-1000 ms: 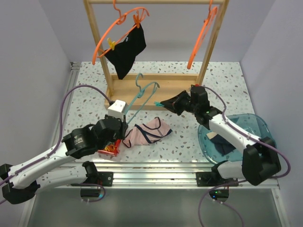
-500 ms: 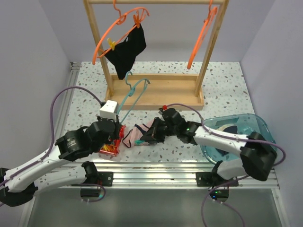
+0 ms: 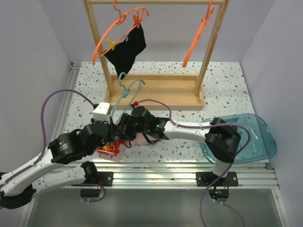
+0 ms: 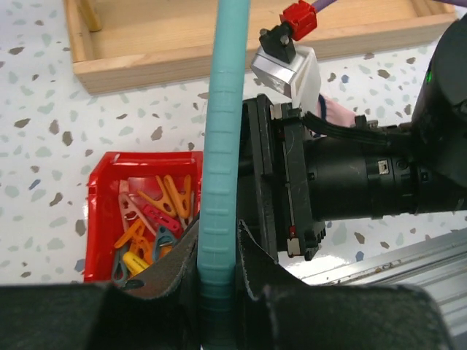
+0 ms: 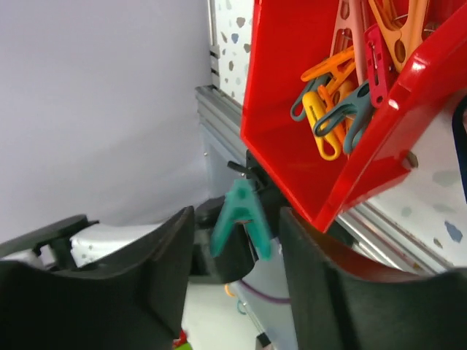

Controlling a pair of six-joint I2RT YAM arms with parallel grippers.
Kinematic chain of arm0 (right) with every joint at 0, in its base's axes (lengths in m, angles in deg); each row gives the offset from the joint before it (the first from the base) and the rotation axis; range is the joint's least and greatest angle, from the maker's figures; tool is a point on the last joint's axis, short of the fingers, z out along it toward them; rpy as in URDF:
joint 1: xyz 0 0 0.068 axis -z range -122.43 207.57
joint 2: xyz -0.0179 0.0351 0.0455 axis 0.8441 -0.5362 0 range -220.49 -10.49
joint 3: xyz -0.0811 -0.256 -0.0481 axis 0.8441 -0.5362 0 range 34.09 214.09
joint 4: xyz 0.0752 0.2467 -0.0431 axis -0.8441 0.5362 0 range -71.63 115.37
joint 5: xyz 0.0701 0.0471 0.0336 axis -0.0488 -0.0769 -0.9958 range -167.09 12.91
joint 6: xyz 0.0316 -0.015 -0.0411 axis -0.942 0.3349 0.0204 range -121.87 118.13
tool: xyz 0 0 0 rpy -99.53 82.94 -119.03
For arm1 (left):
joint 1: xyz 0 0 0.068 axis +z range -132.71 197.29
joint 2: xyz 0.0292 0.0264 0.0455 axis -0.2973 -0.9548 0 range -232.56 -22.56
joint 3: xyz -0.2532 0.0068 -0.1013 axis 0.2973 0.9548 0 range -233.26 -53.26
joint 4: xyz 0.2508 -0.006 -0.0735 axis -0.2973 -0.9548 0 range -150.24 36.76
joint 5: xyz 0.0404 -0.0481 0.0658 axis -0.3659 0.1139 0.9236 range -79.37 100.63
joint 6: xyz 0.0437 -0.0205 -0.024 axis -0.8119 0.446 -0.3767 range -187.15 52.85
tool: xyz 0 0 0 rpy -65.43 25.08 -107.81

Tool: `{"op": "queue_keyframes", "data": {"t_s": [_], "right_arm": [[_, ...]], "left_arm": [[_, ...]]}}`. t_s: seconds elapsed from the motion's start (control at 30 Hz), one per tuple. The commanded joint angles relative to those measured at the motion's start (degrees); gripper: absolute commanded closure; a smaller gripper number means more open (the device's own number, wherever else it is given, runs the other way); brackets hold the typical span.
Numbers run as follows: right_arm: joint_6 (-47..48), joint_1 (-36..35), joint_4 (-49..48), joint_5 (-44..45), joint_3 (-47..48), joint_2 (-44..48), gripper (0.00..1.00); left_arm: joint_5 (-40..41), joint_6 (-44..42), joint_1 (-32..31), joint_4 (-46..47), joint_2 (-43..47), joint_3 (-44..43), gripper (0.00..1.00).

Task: Remove the underwear clipped to the hanger

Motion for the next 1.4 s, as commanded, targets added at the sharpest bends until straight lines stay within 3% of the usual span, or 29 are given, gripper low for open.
{"op": "queue_keyframes", "data": {"t_s": [0.0,0.13,0.43,0.7,0.87,1.03,1.37], "right_arm": [[-2.0,-1.6,-2.3,3.0,4.7,-3.3,0.42],[-3.6,-1.5,-5.9,3.9,2.4,-3.0,0.28],[-3.6,0.1,-8.4,5.3,-10.6,9.6,0.25],[5.6,0.8,14.9,6.5,-26.5,34.4,0.21],[8.2,0.8,27.4,10.3,-30.5,47.4,0.20],[11.1,0.8,34.1,12.2,-31.1,51.5,0.17],[17.4,0.8,39.4,10.7,-29.2,52.3,0.14]], "left_arm": [[1.8,1.5,0.1,-0.5,0.9,-2.7,1.00],[2.1,1.2,0.1,-0.9,1.2,-2.9,1.00],[2.1,-1.0,0.1,1.2,-1.5,-7.1,1.00],[2.3,-12.6,0.1,8.4,-13.1,-20.2,1.00],[2.3,-22.2,2.4,14.6,-24.0,-29.2,1.00],[-6.3,-28.2,11.7,21.7,-33.2,-37.4,1.00],[-11.0,-34.5,16.5,24.6,-51.0,-61.1,1.00]]}}
